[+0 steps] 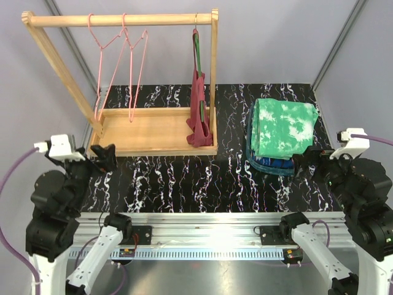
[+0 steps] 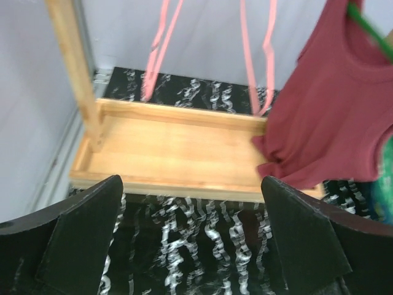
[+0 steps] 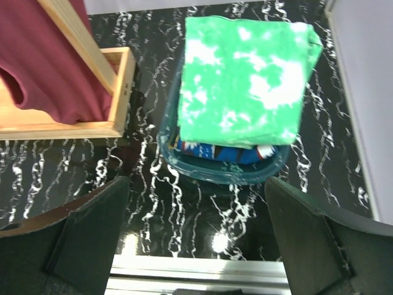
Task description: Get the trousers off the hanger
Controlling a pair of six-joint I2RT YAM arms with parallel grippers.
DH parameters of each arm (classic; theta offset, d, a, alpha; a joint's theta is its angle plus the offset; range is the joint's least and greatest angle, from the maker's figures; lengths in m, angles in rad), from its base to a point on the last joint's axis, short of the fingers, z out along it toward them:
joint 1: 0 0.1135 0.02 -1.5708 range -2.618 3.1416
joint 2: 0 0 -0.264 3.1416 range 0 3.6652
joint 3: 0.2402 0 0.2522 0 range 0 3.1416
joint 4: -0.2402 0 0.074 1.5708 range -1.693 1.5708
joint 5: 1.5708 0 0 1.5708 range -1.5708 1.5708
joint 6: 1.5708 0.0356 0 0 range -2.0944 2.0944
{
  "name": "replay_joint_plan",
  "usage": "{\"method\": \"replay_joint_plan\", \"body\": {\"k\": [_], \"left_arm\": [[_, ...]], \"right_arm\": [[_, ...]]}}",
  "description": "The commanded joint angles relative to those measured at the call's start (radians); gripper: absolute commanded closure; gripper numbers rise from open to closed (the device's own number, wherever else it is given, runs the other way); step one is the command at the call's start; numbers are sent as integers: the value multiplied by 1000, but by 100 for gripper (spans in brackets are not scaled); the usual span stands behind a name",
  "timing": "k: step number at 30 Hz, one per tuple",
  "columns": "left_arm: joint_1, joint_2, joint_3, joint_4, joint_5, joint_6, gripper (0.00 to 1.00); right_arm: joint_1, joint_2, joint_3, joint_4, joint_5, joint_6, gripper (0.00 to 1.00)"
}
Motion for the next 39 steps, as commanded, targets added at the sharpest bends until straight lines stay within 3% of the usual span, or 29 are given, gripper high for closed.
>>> {"method": "replay_joint_plan", "body": {"k": [1, 5, 13, 39], "left_arm": [[4, -116, -127, 3, -76, 94, 1], [6, -251, -192, -17, -90, 96, 1], [4, -302, -253, -55, -113, 68, 1], [4, -293, -263, -54, -81, 31, 1]], "right_arm": [[2, -34, 13, -54, 75, -21, 1], [2, -101, -27, -51, 92, -24, 1], [2, -181, -91, 9, 114, -35, 1], [2, -160, -173, 57, 5, -9, 0]]}}
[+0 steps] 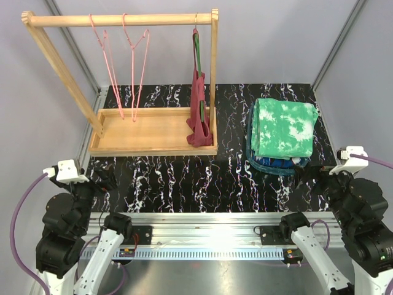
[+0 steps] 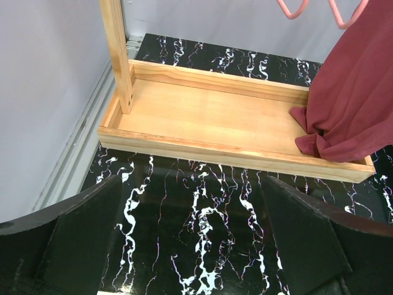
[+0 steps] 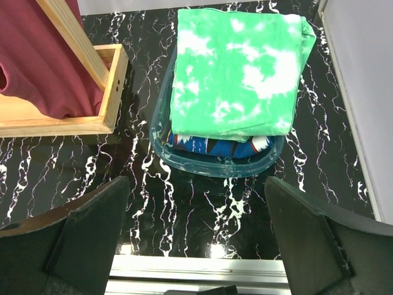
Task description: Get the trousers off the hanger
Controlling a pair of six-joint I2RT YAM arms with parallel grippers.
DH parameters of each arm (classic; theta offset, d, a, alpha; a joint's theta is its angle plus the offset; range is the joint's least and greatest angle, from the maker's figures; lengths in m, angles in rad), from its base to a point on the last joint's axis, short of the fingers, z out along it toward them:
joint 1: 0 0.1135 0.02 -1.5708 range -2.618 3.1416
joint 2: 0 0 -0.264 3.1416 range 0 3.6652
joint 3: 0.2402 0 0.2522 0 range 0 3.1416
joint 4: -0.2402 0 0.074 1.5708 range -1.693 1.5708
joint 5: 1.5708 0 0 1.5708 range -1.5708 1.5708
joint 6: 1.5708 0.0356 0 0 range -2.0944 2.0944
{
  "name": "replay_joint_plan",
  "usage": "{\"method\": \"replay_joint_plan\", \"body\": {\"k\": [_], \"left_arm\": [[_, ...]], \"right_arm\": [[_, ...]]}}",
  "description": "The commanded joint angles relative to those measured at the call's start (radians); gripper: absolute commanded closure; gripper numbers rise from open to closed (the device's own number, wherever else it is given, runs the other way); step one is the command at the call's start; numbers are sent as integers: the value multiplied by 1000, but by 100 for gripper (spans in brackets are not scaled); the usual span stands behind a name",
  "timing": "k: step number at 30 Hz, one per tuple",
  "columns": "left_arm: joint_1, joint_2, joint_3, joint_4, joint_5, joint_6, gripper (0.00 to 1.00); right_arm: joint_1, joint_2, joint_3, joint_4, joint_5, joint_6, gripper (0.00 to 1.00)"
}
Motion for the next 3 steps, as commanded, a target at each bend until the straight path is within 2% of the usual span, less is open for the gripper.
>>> {"method": "replay_joint_plan", "body": {"k": [1, 3], "left_arm": [[3, 8, -5, 31, 9, 8, 1], [3, 10, -5, 35, 4, 12, 1]], "right_arm": [[2, 32, -6, 35, -22, 10, 1], [2, 33, -12, 35, -20, 13, 0]]}}
